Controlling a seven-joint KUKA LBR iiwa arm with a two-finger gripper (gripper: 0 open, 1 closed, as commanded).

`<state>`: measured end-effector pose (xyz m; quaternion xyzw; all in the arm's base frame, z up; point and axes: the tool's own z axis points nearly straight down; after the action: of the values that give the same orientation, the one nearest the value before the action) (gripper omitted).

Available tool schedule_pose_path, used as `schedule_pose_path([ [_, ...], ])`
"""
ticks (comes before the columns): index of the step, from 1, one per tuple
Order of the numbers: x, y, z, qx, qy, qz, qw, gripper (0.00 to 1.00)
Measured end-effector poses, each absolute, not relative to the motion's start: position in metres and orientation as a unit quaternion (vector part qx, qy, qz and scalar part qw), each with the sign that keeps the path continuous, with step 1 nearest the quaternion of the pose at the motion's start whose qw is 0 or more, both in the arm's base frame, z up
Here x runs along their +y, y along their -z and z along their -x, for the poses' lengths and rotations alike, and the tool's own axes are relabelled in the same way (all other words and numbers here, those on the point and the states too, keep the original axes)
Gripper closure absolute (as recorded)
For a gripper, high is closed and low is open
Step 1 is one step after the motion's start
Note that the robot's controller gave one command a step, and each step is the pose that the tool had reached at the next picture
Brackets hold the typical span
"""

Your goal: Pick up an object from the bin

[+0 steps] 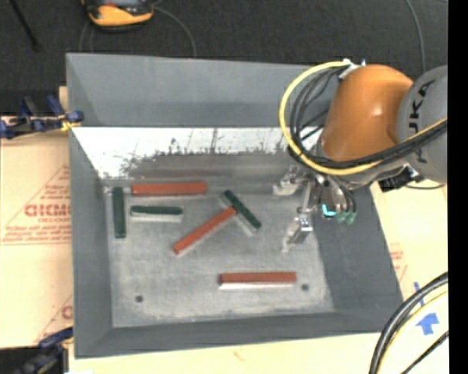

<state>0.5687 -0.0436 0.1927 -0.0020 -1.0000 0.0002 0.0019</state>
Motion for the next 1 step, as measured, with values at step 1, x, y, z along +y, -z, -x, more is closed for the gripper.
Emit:
schedule_pose_path([
  [1,-0.0436,-0.1972,-0.5703,-1.0,0.0,0.002,-0.002,0.0],
])
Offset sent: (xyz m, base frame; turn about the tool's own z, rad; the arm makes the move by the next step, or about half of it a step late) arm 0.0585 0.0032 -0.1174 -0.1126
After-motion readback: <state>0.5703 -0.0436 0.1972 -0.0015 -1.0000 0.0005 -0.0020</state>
